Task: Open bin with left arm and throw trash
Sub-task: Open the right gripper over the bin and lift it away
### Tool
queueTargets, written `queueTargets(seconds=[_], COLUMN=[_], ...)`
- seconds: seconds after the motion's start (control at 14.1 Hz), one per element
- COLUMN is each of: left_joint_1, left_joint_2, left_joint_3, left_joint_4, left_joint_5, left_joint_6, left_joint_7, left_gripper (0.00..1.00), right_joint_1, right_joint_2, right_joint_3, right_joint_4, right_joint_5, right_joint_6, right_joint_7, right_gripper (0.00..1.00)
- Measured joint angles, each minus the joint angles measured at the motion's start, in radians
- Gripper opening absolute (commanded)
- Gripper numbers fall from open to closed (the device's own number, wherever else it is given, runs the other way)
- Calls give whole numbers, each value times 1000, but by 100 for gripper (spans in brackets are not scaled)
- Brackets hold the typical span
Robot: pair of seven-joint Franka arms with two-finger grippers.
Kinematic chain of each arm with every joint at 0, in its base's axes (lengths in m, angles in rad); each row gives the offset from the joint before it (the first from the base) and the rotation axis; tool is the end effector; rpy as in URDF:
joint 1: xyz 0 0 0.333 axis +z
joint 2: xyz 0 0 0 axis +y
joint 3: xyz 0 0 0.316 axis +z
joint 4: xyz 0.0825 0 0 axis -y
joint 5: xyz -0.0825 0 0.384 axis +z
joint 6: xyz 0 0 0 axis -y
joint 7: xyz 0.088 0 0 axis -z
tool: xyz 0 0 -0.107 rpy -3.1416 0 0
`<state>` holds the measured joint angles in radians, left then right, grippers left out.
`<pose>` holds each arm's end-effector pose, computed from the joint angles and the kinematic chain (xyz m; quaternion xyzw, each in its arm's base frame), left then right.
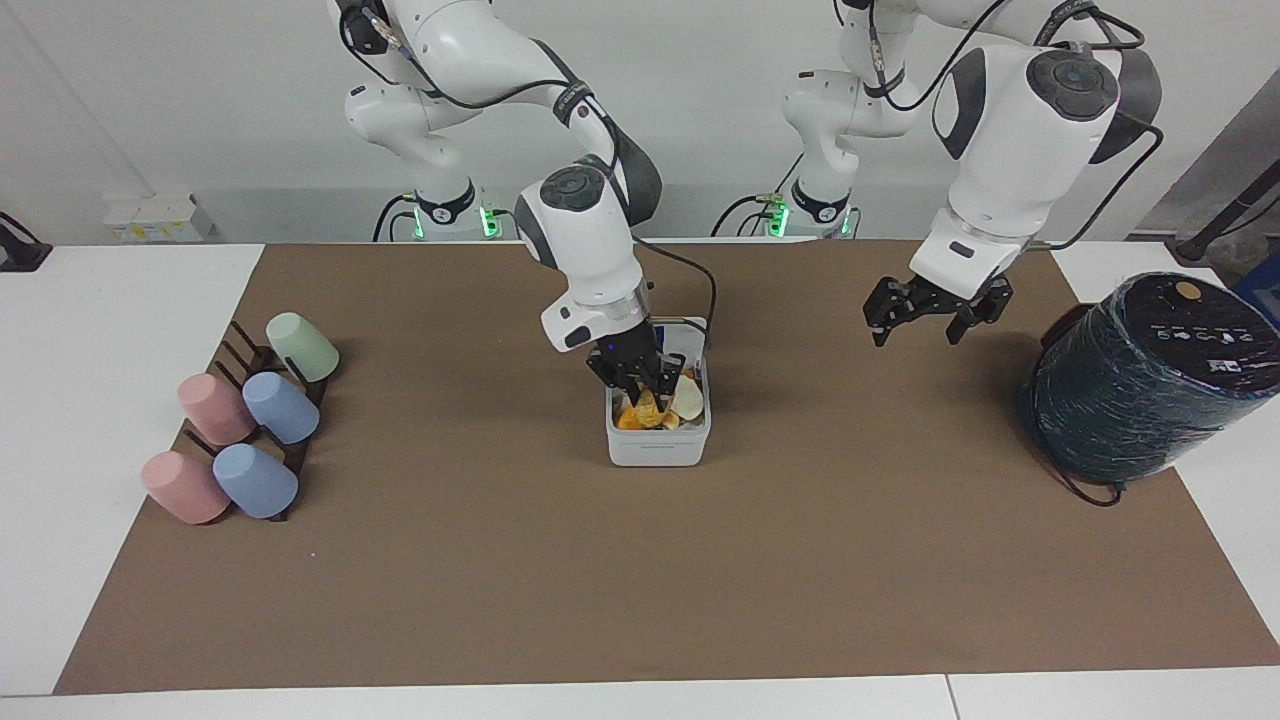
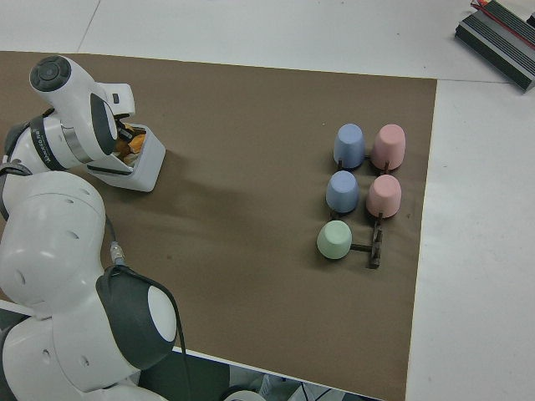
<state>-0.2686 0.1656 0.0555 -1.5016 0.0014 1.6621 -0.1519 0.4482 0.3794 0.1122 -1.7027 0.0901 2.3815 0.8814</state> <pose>0.5967 -0.1316 0.5689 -0.9995 0.0310 0.0014 0.0056 0.5837 0.3574 0.4052 -0.9684 0.1918 -0.0758 0.1405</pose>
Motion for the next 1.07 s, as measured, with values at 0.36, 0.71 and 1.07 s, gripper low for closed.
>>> queueTargets(seconds=[0.36,0.71,1.07], left_joint_1=[-1,-1,0], left_joint_2=[-59,-72,-73], left_joint_3=[-3,-3,1], left_joint_4=[-126,-145,-150], left_joint_5=[0,0,0], left_joint_6=[74,87,92], left_joint_7=[0,6,37], left_gripper=[100,100,100], right_joint_1=[-3,-8,-12], right_joint_2=[17,-37,-133], right_joint_3=[-8,-8,-16], right_joint_4=[1,26,29], right_joint_5=[-5,-5,-11], right_joint_6=[19,-74,-185], right_joint_7=[0,10,18], right_gripper=[100,100,100])
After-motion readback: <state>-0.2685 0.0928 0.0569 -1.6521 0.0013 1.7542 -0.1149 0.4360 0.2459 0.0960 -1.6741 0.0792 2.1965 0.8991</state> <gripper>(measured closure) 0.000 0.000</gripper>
